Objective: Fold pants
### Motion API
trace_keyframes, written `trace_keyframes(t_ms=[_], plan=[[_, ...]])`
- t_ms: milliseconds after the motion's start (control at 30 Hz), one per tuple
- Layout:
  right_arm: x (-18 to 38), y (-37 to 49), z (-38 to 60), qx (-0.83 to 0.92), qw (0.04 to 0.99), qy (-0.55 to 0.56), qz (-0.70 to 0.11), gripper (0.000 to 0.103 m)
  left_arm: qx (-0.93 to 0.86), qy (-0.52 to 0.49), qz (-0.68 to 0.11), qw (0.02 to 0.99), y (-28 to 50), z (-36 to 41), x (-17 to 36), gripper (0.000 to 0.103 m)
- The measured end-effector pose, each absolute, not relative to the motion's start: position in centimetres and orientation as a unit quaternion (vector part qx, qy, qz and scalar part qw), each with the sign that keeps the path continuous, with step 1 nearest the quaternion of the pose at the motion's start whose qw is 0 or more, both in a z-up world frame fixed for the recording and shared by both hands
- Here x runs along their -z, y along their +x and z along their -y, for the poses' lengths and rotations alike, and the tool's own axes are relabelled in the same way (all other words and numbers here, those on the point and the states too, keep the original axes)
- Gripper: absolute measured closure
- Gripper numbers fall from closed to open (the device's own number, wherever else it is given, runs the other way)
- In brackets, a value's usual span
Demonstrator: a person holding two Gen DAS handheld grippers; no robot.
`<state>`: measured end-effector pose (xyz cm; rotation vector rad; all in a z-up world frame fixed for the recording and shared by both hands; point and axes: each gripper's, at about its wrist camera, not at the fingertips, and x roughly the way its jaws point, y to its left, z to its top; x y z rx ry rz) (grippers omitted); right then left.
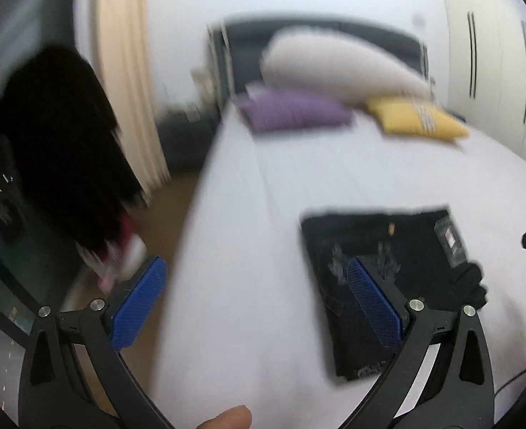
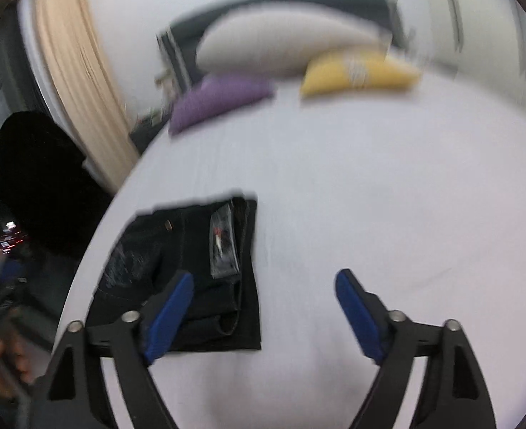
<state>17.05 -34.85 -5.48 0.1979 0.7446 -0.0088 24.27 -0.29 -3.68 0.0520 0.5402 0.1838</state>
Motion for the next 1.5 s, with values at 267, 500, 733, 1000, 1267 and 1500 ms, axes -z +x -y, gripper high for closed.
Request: trace_keyframes(t_ms=[267, 500, 733, 1000, 1267, 1500], plan=[[-1.4, 8.4, 29.1, 0.072, 0.968, 0.022, -0.239, 0.0, -0.082, 0.021, -0.145, 0.986, 10.4, 0.0, -7.0, 0.0], [-4.4, 3.7, 27.5, 0.118, 0.956, 0.032, -0.266, 0.0, -0.052, 0.045, -0.142, 0.987, 3.4, 0.5, -11.6, 0.0], [-5.9, 2.9, 24.9, 0.119, 0.936, 0.025, -0.33, 0.0, -0.06, 0.044, -0.223, 0.972, 1.7, 0.2, -11.1, 0.0], [-4.6, 3.5, 23.1, 0.122, 0.925, -0.004, -0.36, 0.0, -0.048, 0.02, -0.301, 0.952, 4.8, 1.2, -6.2, 0.0], [-3.2, 4.0, 22.7, 0.121, 0.914, -0.015, -0.386, 0.0, -0.058, 0.011, -0.357, 0.932, 7.7, 1.6, -2.5, 0.0], [-2.9, 4.1, 22.6, 0.118, 0.91, -0.018, -0.396, 0.0, -0.061, 0.012, -0.379, 0.923, 8.3, 1.8, -1.2, 0.0]])
